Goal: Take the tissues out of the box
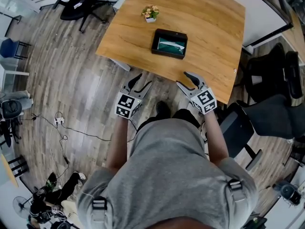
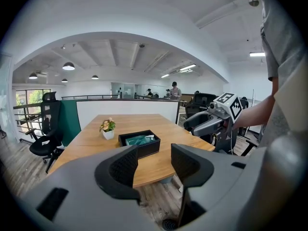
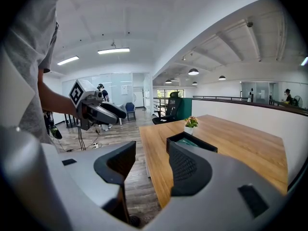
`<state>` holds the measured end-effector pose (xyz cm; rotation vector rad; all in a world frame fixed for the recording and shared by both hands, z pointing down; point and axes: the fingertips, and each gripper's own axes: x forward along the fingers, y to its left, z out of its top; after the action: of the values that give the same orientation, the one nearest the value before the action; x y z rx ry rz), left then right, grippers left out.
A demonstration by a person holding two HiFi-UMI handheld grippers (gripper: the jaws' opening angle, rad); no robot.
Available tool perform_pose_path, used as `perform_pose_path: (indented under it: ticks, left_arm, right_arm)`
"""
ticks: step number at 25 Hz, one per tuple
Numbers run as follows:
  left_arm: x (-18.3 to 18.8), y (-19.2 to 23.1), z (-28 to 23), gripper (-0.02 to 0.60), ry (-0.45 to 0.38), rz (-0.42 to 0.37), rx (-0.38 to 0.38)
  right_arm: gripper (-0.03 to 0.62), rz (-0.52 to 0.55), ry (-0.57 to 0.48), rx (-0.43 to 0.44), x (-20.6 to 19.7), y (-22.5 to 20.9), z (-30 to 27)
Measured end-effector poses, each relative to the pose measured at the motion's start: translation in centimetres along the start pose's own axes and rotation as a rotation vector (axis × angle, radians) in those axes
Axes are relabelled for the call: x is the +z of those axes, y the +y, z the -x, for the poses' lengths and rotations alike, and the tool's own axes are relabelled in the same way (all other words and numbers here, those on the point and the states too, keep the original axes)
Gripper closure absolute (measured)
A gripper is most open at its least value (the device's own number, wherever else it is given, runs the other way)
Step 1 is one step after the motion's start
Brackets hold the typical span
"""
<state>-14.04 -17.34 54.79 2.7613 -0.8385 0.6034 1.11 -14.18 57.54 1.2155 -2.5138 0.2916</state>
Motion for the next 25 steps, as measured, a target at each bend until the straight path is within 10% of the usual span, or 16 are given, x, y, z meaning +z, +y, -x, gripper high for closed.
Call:
perform_pose_path:
  ticks: [25]
  left_arm:
    - [1.2,4.5,-3.8,0.354,-0.008,0.004,0.014]
  right_arm:
    - [0.375,0.023,0.010,0.004,0.8,-4.3,-3.9]
